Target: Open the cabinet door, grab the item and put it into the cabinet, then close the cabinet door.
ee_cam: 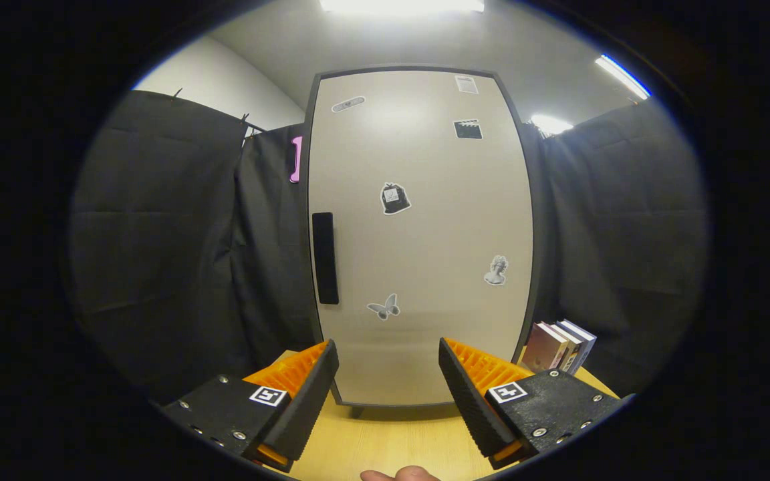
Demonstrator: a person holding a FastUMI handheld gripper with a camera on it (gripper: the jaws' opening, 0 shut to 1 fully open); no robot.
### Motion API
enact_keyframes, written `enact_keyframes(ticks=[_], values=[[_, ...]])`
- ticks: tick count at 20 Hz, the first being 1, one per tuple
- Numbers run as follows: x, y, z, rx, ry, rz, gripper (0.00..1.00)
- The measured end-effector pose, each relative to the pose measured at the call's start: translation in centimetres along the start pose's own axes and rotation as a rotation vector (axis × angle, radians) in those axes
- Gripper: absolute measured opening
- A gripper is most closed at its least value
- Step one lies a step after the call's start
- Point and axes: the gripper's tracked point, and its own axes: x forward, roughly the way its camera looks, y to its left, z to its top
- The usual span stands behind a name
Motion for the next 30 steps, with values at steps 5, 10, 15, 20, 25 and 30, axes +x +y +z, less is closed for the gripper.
enact_keyframes(ticks=[5, 10, 15, 20, 25, 30], values=[[0.4, -0.5, 0.5, 0.001, -0.004, -0.014, 0.94], [2.4, -0.3, 1.3, 0.014, -0.005, -0.021, 0.94], [6.2, 2.3, 2.9, 0.02, -0.007, -0.002, 0.93], [11.1, 6.5, 3.9, -0.005, -0.018, 0.033, 0.93], [15.7, 8.6, 3.0, -0.018, 0.028, 0.038, 0.8], [17.4, 9.0, 2.4, -0.013, 0.076, 0.044, 0.35]])
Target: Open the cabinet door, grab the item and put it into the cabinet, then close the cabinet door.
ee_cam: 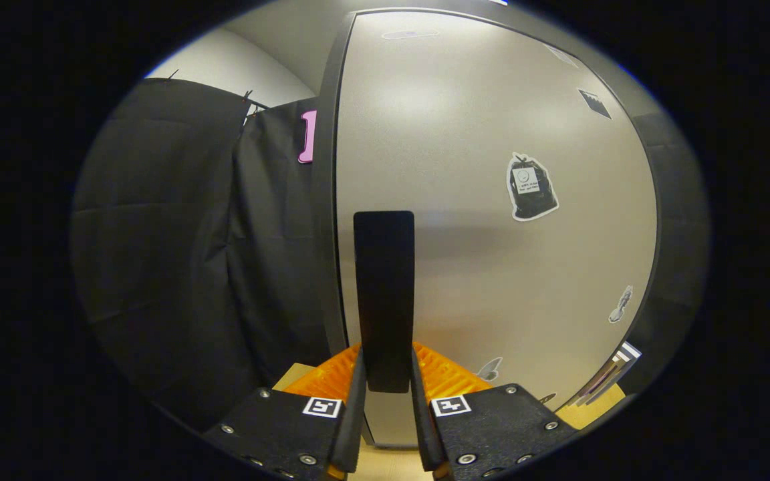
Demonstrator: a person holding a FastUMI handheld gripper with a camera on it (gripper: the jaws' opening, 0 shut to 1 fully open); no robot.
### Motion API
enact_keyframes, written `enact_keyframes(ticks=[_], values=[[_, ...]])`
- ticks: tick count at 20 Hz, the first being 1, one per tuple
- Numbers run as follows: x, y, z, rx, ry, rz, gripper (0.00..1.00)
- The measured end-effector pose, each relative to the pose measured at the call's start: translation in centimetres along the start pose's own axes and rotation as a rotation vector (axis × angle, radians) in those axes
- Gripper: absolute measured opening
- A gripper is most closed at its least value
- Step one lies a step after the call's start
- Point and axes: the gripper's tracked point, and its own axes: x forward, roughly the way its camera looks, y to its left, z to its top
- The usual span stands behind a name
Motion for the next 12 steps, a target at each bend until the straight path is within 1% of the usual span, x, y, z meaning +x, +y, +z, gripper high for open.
enact_keyframes(ticks=[4, 7, 12], values=[[-0.3, 0.0, 0.0, -0.005, 0.007, 0.028, 0.28], [-1.8, 0.1, -0.2, 0.005, 0.018, 0.057, 0.25], [-7.3, -0.5, -0.8, -0.02, 0.018, 0.158, 0.25]])
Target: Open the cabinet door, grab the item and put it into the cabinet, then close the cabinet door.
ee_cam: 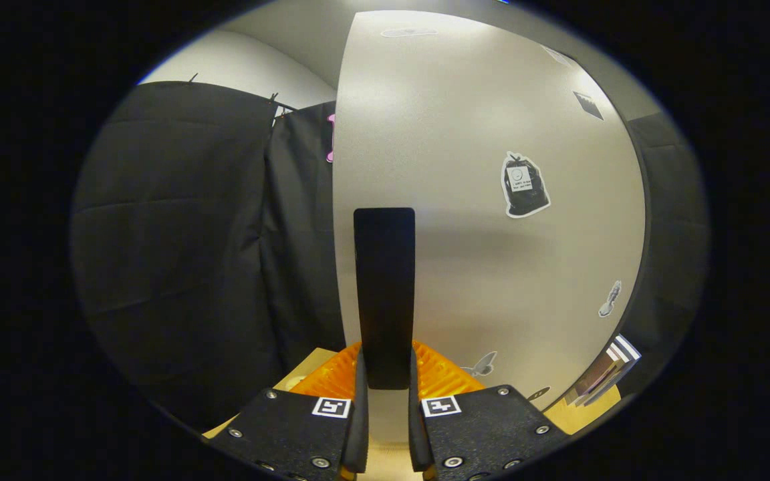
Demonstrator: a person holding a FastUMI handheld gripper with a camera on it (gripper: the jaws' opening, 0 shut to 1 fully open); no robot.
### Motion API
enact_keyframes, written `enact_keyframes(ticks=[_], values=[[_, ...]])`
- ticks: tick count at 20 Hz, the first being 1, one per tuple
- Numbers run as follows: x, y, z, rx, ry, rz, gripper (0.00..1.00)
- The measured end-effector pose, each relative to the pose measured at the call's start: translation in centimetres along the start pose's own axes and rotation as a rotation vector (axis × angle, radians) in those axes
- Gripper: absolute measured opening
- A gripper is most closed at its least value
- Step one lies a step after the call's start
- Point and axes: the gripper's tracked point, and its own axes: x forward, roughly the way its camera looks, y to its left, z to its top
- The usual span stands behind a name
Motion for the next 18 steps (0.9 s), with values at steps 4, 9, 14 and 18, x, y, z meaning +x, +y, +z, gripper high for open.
enact_keyframes(ticks=[4, 9, 14, 18], values=[[-4.3, -0.2, -0.3, 0.014, 0.01, 0.094, 0.25], [-8.3, -1.4, -1.0, 0.018, 0.034, 0.212, 0.24], [-11.9, -5.0, -0.9, 0.028, 0.05, 0.285, 0.25], [-14.7, -8.7, -1.0, 0.026, 0.049, 0.308, 0.24]])
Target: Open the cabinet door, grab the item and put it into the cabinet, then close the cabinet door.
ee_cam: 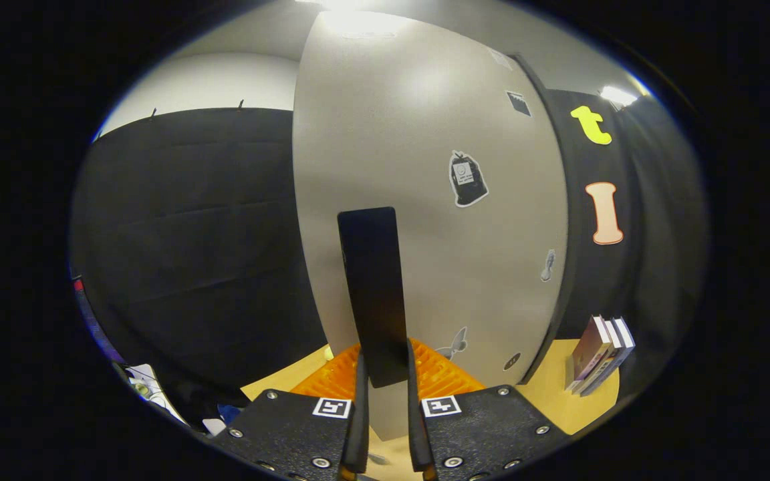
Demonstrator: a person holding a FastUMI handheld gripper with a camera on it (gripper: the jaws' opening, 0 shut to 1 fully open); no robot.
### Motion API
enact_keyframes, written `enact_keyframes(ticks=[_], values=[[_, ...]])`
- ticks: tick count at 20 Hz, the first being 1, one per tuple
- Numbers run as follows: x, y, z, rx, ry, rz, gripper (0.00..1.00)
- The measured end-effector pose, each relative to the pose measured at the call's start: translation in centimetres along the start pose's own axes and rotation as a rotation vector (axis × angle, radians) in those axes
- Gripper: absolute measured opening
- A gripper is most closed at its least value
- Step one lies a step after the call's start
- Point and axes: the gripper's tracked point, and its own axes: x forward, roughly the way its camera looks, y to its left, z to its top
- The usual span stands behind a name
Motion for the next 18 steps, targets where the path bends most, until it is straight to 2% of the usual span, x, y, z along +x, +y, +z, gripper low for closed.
enact_keyframes(ticks=[6, 15, 17, 18], values=[[-5.4, -3.8, -0.4, -0.008, -0.017, -0.026, 0.24], [-9.9, -9.2, -0.4, 0.034, -0.07, -0.147, 0.23], [-10.7, -10.8, -0.5, 0.019, -0.076, -0.194, 0.26], [-11.1, -11.6, -0.4, 0.021, -0.094, -0.221, 0.33]])
